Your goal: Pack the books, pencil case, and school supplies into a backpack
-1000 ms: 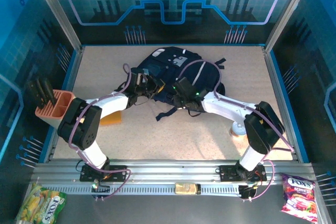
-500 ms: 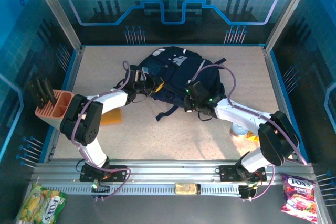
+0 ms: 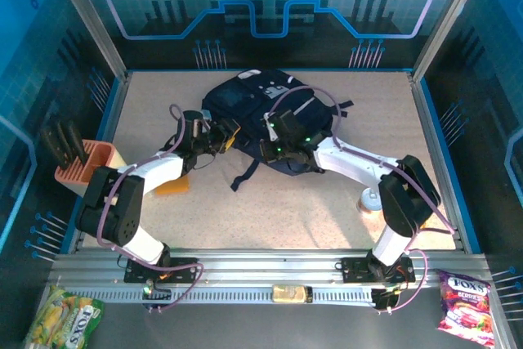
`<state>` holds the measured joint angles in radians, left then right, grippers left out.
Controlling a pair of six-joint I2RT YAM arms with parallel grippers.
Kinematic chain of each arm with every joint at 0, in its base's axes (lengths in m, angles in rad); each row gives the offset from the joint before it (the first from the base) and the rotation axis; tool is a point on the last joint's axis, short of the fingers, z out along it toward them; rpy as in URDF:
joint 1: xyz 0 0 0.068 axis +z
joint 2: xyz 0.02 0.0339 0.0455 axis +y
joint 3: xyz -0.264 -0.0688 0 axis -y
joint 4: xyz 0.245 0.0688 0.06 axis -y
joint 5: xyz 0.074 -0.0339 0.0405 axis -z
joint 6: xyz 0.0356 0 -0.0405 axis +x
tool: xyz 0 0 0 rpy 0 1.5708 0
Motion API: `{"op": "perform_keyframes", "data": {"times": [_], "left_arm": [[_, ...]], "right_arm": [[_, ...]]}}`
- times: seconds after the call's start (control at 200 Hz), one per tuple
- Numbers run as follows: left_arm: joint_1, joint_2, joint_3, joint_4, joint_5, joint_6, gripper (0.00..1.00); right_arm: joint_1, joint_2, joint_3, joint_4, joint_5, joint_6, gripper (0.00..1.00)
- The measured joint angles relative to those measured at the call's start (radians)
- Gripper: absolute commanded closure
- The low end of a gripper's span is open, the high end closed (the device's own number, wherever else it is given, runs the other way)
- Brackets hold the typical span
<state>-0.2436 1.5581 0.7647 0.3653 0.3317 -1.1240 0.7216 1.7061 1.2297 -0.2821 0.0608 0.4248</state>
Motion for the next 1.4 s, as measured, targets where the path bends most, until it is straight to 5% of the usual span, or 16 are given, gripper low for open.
{"op": "perform_keyframes", "data": {"times": [0.385, 0.82, 1.4], "left_arm": [[-0.048, 0.058, -0.003, 0.097, 0.010, -0.087, 0.56], [-0.055, 0.115, 0.074, 0.067, 0.011, -0.093, 1.00], [-0.039, 0.115, 0.087, 0.020, 0.033, -0.055, 1.00]], "right_arm": [[0.018, 0.045, 0.037, 0.018, -0.067, 0.000, 1.00], [0.022, 0.022, 0.005, 0.013, 0.004, 0.000, 1.00], [-0.060, -0.208, -0.272, 0.008, 0.128, 0.047, 1.00]]}}
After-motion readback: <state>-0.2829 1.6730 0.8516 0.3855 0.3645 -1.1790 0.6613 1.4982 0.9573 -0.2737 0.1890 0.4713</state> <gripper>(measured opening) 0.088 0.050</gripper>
